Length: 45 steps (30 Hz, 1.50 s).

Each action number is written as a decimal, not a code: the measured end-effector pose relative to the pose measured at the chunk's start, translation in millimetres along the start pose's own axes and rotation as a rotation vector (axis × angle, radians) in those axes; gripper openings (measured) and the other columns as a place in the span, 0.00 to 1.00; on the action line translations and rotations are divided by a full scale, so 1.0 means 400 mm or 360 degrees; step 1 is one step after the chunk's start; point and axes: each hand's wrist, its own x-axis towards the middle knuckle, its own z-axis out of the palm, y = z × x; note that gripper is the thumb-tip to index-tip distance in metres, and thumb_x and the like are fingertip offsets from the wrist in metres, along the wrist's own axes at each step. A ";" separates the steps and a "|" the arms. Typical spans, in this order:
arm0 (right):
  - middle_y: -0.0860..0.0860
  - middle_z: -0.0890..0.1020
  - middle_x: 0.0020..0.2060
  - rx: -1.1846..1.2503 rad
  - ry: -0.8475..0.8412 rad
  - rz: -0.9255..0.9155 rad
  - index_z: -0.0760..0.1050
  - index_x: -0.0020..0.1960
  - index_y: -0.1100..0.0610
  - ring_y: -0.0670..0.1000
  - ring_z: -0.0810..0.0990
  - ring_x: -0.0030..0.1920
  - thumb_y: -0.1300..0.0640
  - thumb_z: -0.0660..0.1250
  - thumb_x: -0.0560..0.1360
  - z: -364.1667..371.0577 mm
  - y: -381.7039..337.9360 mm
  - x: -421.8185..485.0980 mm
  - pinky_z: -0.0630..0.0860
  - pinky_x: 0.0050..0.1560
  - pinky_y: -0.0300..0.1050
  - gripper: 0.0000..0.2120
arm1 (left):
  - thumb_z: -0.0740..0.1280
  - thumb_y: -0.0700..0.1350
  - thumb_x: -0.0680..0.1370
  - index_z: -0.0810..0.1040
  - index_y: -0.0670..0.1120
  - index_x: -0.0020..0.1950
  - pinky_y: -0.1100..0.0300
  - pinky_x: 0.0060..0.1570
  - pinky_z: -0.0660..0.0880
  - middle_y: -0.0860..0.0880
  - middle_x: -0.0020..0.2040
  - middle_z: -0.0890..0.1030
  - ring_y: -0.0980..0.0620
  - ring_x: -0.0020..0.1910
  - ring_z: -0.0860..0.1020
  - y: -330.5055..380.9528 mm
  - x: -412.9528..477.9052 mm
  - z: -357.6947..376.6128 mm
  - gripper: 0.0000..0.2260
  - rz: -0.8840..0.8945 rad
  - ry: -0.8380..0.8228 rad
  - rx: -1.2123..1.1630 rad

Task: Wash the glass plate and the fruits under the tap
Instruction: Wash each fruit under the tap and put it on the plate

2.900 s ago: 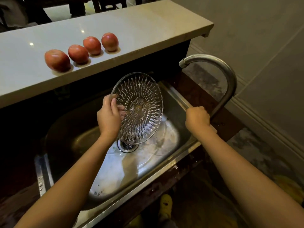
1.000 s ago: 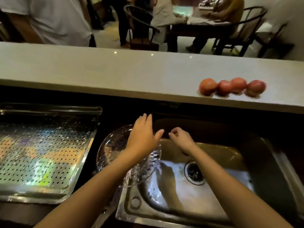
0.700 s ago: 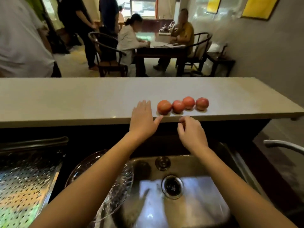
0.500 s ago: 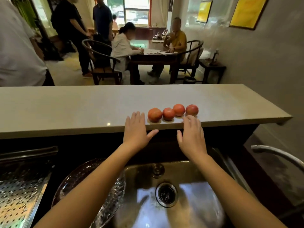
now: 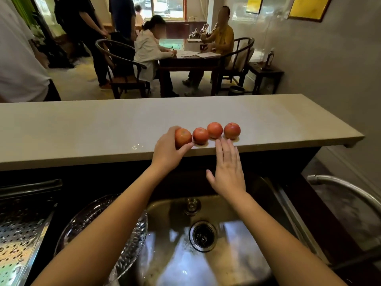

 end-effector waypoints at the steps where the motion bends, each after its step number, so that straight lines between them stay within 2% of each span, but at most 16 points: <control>1: 0.57 0.43 0.77 -0.0003 -0.0009 -0.0006 0.40 0.76 0.59 0.56 0.41 0.76 0.45 0.62 0.74 0.000 0.002 0.000 0.43 0.76 0.52 0.43 | 0.71 0.49 0.72 0.68 0.46 0.66 0.59 0.56 0.70 0.46 0.61 0.75 0.49 0.58 0.75 -0.001 -0.005 -0.003 0.25 0.0012 0.0007 -0.0032; 4: 0.57 0.42 0.77 0.0011 -0.0033 -0.0019 0.39 0.76 0.59 0.56 0.40 0.76 0.45 0.63 0.74 0.000 0.005 -0.002 0.43 0.76 0.53 0.44 | 0.71 0.48 0.72 0.67 0.46 0.65 0.64 0.53 0.68 0.48 0.62 0.73 0.54 0.55 0.72 0.004 -0.031 -0.012 0.24 0.0024 0.0016 -0.0156; 7: 0.56 0.41 0.77 0.0068 -0.0068 -0.0061 0.38 0.76 0.58 0.54 0.39 0.76 0.46 0.63 0.74 -0.007 0.013 -0.003 0.41 0.76 0.51 0.44 | 0.71 0.47 0.73 0.66 0.47 0.65 0.72 0.46 0.66 0.50 0.61 0.71 0.56 0.54 0.71 0.023 -0.065 -0.016 0.24 0.0052 0.0001 -0.0250; 11: 0.50 0.47 0.77 0.0483 -0.0107 -0.0161 0.44 0.77 0.54 0.47 0.41 0.76 0.51 0.63 0.75 -0.048 0.056 -0.011 0.40 0.74 0.45 0.38 | 0.71 0.47 0.72 0.65 0.48 0.64 0.76 0.41 0.69 0.55 0.56 0.69 0.58 0.50 0.73 0.073 -0.117 -0.003 0.24 0.0115 -0.0099 -0.0395; 13: 0.49 0.51 0.77 0.0686 -0.0169 -0.0175 0.49 0.76 0.54 0.46 0.46 0.76 0.53 0.63 0.76 -0.070 0.093 -0.042 0.45 0.75 0.45 0.34 | 0.71 0.47 0.72 0.64 0.51 0.61 0.78 0.42 0.71 0.58 0.53 0.70 0.60 0.48 0.74 0.103 -0.142 0.016 0.23 0.0137 -0.0202 -0.0516; 14: 0.49 0.55 0.76 0.0774 -0.0199 -0.0152 0.53 0.76 0.54 0.47 0.50 0.76 0.54 0.62 0.77 -0.080 0.114 -0.066 0.49 0.75 0.45 0.31 | 0.72 0.47 0.72 0.64 0.52 0.60 0.77 0.45 0.72 0.59 0.52 0.70 0.60 0.49 0.75 0.117 -0.153 0.032 0.22 0.0150 -0.0267 -0.0572; 17: 0.51 0.69 0.70 0.0800 -0.0198 0.0017 0.66 0.70 0.56 0.49 0.63 0.71 0.56 0.62 0.77 -0.098 0.189 -0.150 0.59 0.70 0.42 0.22 | 0.73 0.41 0.70 0.64 0.48 0.60 0.62 0.54 0.75 0.52 0.53 0.72 0.53 0.52 0.76 0.149 -0.180 0.113 0.24 0.0141 -0.0493 -0.0741; 20: 0.54 0.78 0.60 0.0620 -0.0165 0.0323 0.73 0.63 0.58 0.53 0.72 0.62 0.58 0.60 0.78 -0.098 0.268 -0.241 0.67 0.61 0.44 0.15 | 0.72 0.34 0.69 0.65 0.47 0.60 0.61 0.54 0.73 0.51 0.54 0.70 0.55 0.51 0.73 0.173 -0.210 0.226 0.25 0.0048 -0.0712 -0.0873; 24: 0.57 0.77 0.57 0.0386 -0.0319 0.0782 0.73 0.61 0.60 0.56 0.73 0.59 0.57 0.57 0.79 -0.081 0.348 -0.357 0.71 0.54 0.49 0.15 | 0.71 0.31 0.69 0.69 0.49 0.61 0.55 0.58 0.74 0.44 0.60 0.70 0.46 0.57 0.74 0.194 -0.246 0.376 0.25 -0.0160 -0.0965 -0.0952; 26: 0.58 0.75 0.56 0.0289 -0.0416 0.0951 0.72 0.60 0.62 0.57 0.75 0.57 0.57 0.55 0.79 -0.066 0.368 -0.400 0.72 0.53 0.50 0.14 | 0.70 0.30 0.69 0.68 0.48 0.62 0.61 0.51 0.76 0.44 0.60 0.70 0.45 0.57 0.73 0.200 -0.264 0.442 0.25 -0.0196 -0.1062 -0.0959; 28: 0.59 0.75 0.56 0.0261 -0.0484 0.1069 0.71 0.59 0.63 0.58 0.76 0.55 0.60 0.54 0.79 -0.050 0.376 -0.428 0.74 0.53 0.51 0.13 | 0.69 0.30 0.70 0.67 0.46 0.63 0.69 0.42 0.75 0.47 0.56 0.69 0.48 0.54 0.73 0.203 -0.278 0.498 0.25 -0.0207 -0.1113 -0.0980; 29: 0.59 0.75 0.56 0.0254 -0.0496 0.1111 0.71 0.59 0.63 0.58 0.76 0.55 0.62 0.54 0.79 -0.042 0.377 -0.437 0.74 0.53 0.51 0.12 | 0.68 0.30 0.70 0.67 0.47 0.63 0.69 0.41 0.75 0.49 0.55 0.69 0.49 0.54 0.72 0.203 -0.284 0.523 0.25 -0.0213 -0.1142 -0.0995; 33: 0.58 0.77 0.54 0.0208 -0.0439 0.1228 0.72 0.59 0.62 0.56 0.77 0.53 0.63 0.57 0.78 -0.022 0.376 -0.446 0.75 0.49 0.47 0.11 | 0.67 0.29 0.70 0.66 0.51 0.60 0.59 0.48 0.76 0.52 0.53 0.69 0.48 0.55 0.72 0.195 -0.294 0.609 0.25 -0.0250 -0.1211 -0.1049; 39: 0.60 0.76 0.57 0.0269 -0.0521 0.1342 0.70 0.61 0.64 0.60 0.79 0.55 0.67 0.55 0.78 0.009 0.363 -0.474 0.76 0.52 0.51 0.13 | 0.68 0.31 0.70 0.66 0.54 0.58 0.66 0.42 0.74 0.57 0.51 0.69 0.55 0.50 0.73 0.183 -0.289 0.675 0.25 -0.0310 -0.1158 -0.1048; 45: 0.59 0.74 0.58 0.0395 -0.0338 0.1278 0.68 0.60 0.62 0.60 0.77 0.54 0.68 0.54 0.77 0.025 0.356 -0.492 0.73 0.49 0.49 0.13 | 0.68 0.31 0.71 0.65 0.50 0.63 0.62 0.47 0.75 0.49 0.58 0.67 0.49 0.57 0.71 0.175 -0.285 0.690 0.26 -0.0367 -0.1141 -0.1063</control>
